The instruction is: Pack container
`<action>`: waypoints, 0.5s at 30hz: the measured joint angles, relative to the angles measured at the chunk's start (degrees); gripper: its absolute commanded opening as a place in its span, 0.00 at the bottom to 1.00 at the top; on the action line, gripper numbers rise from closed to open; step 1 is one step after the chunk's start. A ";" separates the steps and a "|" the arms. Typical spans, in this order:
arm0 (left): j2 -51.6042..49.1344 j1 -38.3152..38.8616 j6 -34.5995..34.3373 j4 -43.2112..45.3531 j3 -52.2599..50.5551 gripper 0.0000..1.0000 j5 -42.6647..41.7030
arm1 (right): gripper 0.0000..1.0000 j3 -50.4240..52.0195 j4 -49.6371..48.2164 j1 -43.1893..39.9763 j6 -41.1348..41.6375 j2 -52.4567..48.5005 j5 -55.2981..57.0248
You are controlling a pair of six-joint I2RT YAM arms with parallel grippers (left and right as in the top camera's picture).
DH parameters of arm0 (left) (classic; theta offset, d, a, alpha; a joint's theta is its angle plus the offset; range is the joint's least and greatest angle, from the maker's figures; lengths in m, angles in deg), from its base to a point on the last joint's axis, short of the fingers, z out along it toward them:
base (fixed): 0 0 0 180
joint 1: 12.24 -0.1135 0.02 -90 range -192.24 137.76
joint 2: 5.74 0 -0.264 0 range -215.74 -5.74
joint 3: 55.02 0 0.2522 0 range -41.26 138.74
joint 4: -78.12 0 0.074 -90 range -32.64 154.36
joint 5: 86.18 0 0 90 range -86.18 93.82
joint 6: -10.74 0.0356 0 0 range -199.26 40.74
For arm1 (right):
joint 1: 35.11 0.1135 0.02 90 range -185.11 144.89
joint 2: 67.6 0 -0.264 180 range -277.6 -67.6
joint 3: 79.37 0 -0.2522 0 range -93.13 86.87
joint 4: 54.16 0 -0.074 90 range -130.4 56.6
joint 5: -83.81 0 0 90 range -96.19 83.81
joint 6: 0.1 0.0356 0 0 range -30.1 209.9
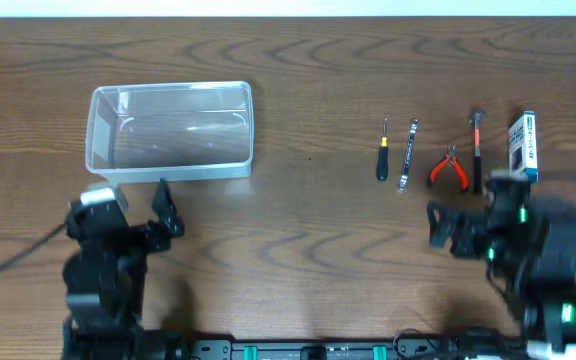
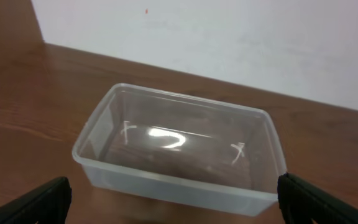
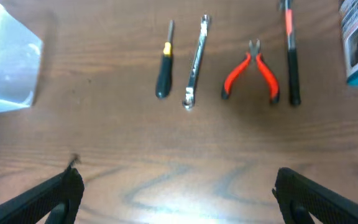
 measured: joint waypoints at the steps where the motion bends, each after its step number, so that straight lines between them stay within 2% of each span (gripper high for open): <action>1: -2.27 -0.11 0.33 0.02 1.51 0.98 0.13 | 0.99 -2.91 1.42 0.00 -0.02 -4.00 -0.07; 5: -12.85 -2.45 1.01 -1.51 8.50 0.98 0.42 | 0.99 -14.97 6.58 0.37 -1.64 -18.73 -0.04; 9: -20.24 -7.17 1.16 -3.06 13.18 0.98 0.66 | 0.99 -24.06 8.15 3.41 -2.99 -28.28 -0.22; 15: -27.69 -17.77 1.20 -3.65 16.96 0.98 1.03 | 0.99 -27.69 0.70 8.09 -3.87 -34.91 -7.06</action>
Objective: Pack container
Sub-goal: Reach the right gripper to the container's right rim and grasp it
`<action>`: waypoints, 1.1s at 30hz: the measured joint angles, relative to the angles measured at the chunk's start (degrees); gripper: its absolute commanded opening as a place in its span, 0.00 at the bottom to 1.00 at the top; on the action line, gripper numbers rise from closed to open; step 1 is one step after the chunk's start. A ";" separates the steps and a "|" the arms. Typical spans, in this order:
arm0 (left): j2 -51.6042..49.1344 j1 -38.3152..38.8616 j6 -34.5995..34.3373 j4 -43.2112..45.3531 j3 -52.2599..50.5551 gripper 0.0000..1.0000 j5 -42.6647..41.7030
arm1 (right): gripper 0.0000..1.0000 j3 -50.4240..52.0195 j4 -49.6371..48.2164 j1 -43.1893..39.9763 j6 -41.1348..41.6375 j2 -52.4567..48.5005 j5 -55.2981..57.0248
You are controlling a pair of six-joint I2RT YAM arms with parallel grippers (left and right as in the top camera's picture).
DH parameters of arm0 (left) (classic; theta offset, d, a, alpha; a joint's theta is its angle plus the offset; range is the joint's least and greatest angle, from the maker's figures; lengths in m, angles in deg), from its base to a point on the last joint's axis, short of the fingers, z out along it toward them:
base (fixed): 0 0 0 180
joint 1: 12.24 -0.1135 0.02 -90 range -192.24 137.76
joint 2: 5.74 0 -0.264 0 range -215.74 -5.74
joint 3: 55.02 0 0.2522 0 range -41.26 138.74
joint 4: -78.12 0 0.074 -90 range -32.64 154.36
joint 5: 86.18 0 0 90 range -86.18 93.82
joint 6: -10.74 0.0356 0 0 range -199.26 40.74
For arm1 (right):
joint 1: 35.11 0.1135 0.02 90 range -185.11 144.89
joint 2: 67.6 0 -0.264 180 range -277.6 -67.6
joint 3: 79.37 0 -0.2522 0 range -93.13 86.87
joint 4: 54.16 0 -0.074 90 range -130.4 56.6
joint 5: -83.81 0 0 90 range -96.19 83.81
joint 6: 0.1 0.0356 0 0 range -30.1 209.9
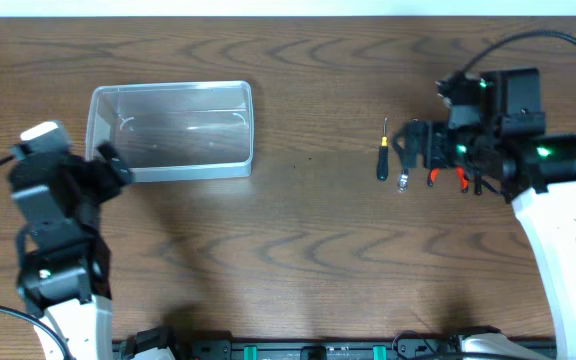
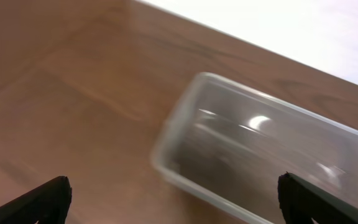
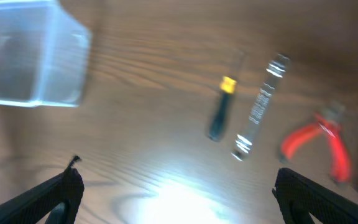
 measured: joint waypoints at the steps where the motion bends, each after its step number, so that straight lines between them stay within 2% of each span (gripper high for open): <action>1: -0.68 -2.34 0.00 0.04 0.31 0.98 0.00 | 0.99 0.00 -2.16 0.57 -0.13 -0.87 -1.95; 7: -1.81 -13.40 0.00 1.01 0.59 0.98 0.17 | 0.99 -0.28 -10.34 7.08 2.05 -3.56 -3.39; 13: -1.95 -20.48 0.11 2.10 0.63 0.98 4.74 | 0.99 -2.49 -16.41 17.81 6.01 -6.47 2.60; 18: -4.24 -21.53 0.15 2.14 0.63 0.98 9.20 | 0.96 -3.04 -20.48 24.35 11.02 -11.63 6.25; 25: -9.60 -21.53 0.15 2.16 0.63 0.98 10.71 | 0.94 -3.04 -25.86 27.17 13.99 -19.28 8.15; 28: -12.07 -21.53 0.15 2.16 0.63 0.98 10.88 | 0.88 -3.17 -27.80 28.50 15.21 -21.55 8.39; 33: -15.58 -21.53 0.15 2.19 0.63 0.98 10.88 | 0.86 -8.02 -26.62 30.05 18.08 -26.60 10.51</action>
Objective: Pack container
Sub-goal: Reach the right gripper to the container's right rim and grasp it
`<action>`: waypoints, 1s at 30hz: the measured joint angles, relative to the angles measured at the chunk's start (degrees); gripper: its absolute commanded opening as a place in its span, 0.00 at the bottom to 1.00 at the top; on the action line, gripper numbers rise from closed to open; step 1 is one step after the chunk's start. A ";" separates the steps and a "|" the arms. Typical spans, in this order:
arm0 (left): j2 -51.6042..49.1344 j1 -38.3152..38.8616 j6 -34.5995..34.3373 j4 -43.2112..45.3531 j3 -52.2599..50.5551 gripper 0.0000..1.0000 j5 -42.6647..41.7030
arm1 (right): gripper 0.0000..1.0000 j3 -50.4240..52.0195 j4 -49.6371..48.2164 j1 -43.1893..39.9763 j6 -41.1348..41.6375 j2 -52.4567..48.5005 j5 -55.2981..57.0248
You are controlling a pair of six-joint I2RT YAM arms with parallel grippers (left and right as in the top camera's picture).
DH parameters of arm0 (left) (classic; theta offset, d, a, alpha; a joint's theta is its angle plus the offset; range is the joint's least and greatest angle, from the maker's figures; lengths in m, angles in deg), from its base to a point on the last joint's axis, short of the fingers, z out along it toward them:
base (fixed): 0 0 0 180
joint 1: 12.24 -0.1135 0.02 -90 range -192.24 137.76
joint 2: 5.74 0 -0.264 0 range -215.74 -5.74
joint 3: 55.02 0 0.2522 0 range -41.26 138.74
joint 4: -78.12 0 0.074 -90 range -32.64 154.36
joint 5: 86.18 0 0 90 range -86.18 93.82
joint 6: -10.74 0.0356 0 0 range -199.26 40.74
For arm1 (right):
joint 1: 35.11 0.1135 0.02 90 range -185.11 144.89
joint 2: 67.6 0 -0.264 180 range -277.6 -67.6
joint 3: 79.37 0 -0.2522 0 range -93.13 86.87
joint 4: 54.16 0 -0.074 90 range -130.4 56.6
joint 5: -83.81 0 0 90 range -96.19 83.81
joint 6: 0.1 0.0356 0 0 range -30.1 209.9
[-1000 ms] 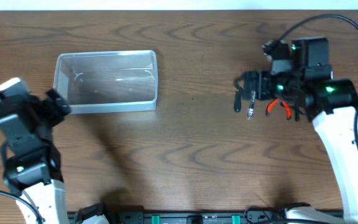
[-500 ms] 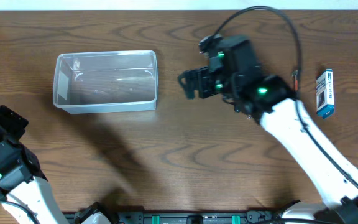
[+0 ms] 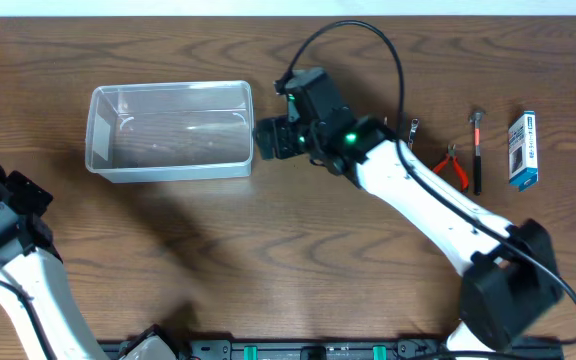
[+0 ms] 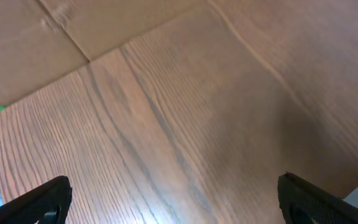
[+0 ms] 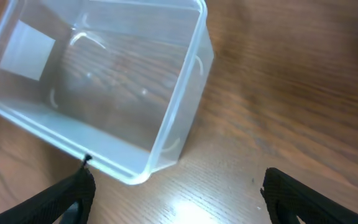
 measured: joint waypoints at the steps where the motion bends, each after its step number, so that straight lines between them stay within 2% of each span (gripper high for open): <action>1: -0.63 0.00 0.00 0.00 0.00 0.98 0.02 | 0.86 -1.46 0.57 0.20 0.33 -1.14 0.57; 5: -3.54 0.00 0.00 -0.02 0.00 0.98 0.02 | 0.86 -10.80 6.25 0.85 1.22 -7.48 3.43; 11: -6.75 0.00 0.00 0.00 0.00 0.98 0.02 | 0.78 -21.33 9.16 1.05 1.68 -15.17 4.90; 14: -8.07 0.00 0.00 -0.02 0.00 0.98 0.04 | 0.74 -22.53 9.27 1.36 3.17 -17.38 4.94; 21: -9.51 0.00 0.00 -0.02 0.00 0.98 0.04 | 0.75 -22.58 9.49 4.28 4.48 -21.59 7.56; 30: -9.53 0.00 0.00 0.00 0.00 0.98 0.04 | 0.73 -22.73 11.56 8.20 5.44 -22.18 13.86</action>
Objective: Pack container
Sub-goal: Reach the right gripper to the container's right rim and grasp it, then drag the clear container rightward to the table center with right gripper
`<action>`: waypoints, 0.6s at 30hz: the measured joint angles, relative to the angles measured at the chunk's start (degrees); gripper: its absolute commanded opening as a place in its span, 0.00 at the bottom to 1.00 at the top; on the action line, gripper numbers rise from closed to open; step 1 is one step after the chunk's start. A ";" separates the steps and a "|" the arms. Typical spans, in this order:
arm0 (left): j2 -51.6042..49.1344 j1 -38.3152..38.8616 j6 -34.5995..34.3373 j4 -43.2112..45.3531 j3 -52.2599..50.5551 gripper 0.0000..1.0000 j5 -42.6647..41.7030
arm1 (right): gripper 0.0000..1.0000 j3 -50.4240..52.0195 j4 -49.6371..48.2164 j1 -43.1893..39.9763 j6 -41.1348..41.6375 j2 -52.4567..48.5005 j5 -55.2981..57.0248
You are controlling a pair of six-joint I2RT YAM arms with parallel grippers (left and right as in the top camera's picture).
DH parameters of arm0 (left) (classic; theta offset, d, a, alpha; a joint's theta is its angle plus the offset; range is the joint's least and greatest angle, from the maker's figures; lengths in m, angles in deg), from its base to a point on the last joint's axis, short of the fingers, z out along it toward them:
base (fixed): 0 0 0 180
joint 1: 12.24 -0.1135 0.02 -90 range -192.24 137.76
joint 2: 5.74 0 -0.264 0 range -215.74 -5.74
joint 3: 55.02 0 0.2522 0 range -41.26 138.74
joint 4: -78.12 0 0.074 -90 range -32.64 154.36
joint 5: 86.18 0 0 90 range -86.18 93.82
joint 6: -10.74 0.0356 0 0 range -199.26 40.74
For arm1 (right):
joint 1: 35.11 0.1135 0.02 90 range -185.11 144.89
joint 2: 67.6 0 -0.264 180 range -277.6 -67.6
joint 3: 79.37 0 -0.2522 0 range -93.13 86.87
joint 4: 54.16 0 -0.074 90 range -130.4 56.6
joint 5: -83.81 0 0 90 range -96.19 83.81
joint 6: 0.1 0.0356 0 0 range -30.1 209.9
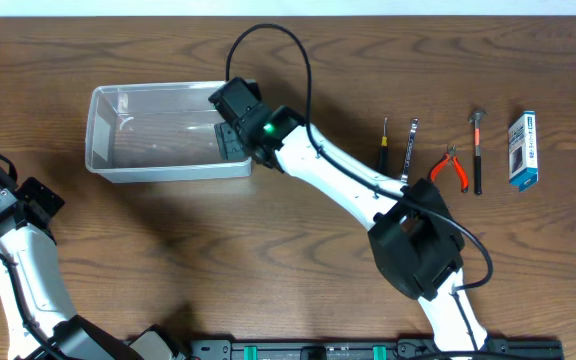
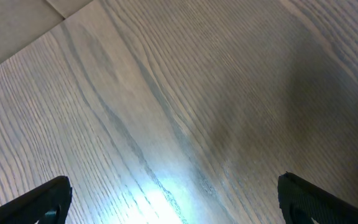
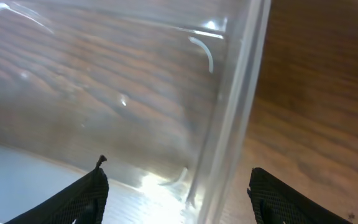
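The clear plastic container (image 1: 168,132) stands empty at the back left of the table. My right gripper (image 1: 234,136) hangs open over the container's right end. In the right wrist view the right gripper (image 3: 179,198) straddles the container's right wall (image 3: 229,124), one finger over the inside and one outside, not touching it. My left gripper (image 1: 46,198) is open at the table's far left edge; in the left wrist view the left gripper (image 2: 176,202) has only bare wood under it. Neither holds anything.
At the back right lie in a row a black-handled screwdriver (image 1: 383,150), a small wrench (image 1: 408,155), red pliers (image 1: 450,168), a hammer (image 1: 476,150) and a blue box (image 1: 523,150). The right arm (image 1: 348,190) stretches across the table's middle.
My right gripper was just right of the container and now hangs over its right wall, closer and lower. The left gripper stays at the far left edge, shifted only slightly.
Both grippers began open near the table's front edge. Then the left stood beside the container's left end and the right above the tools. Later the left was at the far left edge and the right by the container, now straddling its right wall.
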 measured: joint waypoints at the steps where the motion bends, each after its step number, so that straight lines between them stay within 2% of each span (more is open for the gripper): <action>1: 0.00 0.00 0.00 0.00 0.00 0.98 0.00 | 0.72 -0.04 0.04 0.02 0.22 -0.20 0.39; 6: 0.00 0.00 0.00 0.00 0.00 0.98 -0.02 | 0.65 -0.24 0.09 -0.42 1.14 -2.95 1.46; 10: 0.00 0.00 0.00 -0.02 0.00 0.98 -0.02 | 0.50 -0.22 0.15 -0.70 1.68 -4.57 1.77; 14: 0.00 0.00 0.00 -0.02 0.00 0.98 -0.02 | 0.30 -0.26 -0.37 -0.81 1.88 -4.57 1.97; 17: 0.00 0.00 0.00 0.00 0.00 0.98 0.00 | 0.06 -0.26 -0.46 -0.79 2.01 -4.57 1.97; 18: 0.00 0.00 0.00 -0.02 0.00 0.98 -0.02 | 0.02 -0.26 -0.42 -0.79 2.60 -4.57 2.23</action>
